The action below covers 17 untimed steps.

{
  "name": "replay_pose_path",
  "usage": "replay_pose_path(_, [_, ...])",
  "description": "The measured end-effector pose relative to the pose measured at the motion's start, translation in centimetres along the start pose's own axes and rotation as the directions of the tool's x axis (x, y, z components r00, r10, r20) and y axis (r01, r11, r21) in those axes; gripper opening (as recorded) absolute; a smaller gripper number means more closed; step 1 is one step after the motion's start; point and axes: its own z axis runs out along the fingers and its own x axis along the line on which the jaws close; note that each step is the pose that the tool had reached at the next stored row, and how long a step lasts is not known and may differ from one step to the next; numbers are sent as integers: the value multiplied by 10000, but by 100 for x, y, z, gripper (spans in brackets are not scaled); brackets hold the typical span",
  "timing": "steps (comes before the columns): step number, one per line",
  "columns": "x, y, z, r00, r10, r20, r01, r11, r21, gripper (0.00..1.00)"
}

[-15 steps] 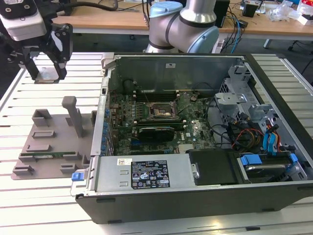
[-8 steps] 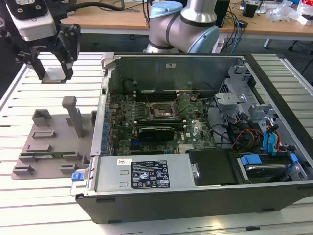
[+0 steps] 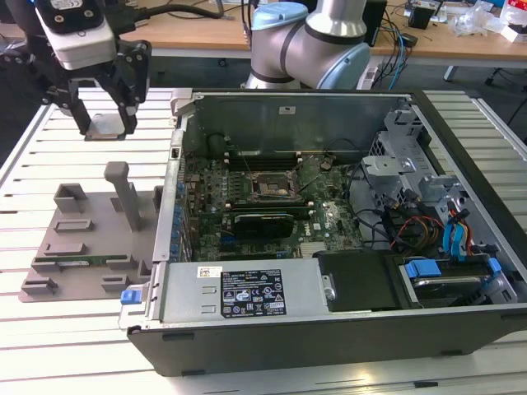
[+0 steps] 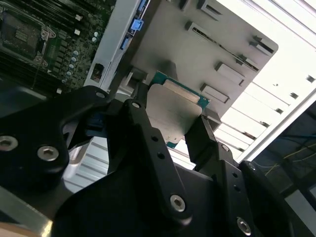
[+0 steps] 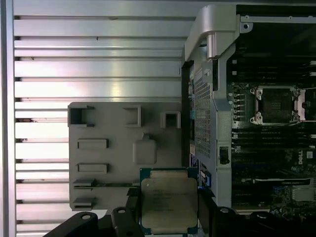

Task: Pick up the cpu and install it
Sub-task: 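Pick up the cpu and move it towards the insertion slot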

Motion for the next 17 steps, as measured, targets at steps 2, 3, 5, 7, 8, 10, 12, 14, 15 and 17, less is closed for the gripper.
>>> replay_pose_path(2, [-25, 0, 2, 10000, 0, 0, 0, 10000, 0, 55])
replay_pose_path(3, [-36, 0, 3, 10000, 0, 0, 0, 10000, 0, 55])
replay_pose_path(5, [-67, 0, 5, 10000, -1, 0, 1, 10000, 1, 55])
replay_pose_path(7, [-90, 0, 6, 10000, 0, 0, 0, 10000, 0, 55])
replay_pose_path(8, [-100, 1, 7, 10000, 0, 0, 0, 10000, 0, 55])
replay_pose_path(10, [-141, 1, 10, 10000, 0, 0, 0, 10000, 0, 55])
replay_pose_path(12, [-156, 1, 11, 10000, 0, 0, 0, 10000, 0, 55])
replay_pose_path(14, [-185, 1, 14, 10000, -1, -1, 1, 10000, 1, 55])
replay_pose_path(15, [-199, 1, 15, 10000, 0, 0, 0, 10000, 1, 55])
replay_pose_path(17, [-211, 1, 17, 10000, 0, 0, 0, 10000, 0, 55])
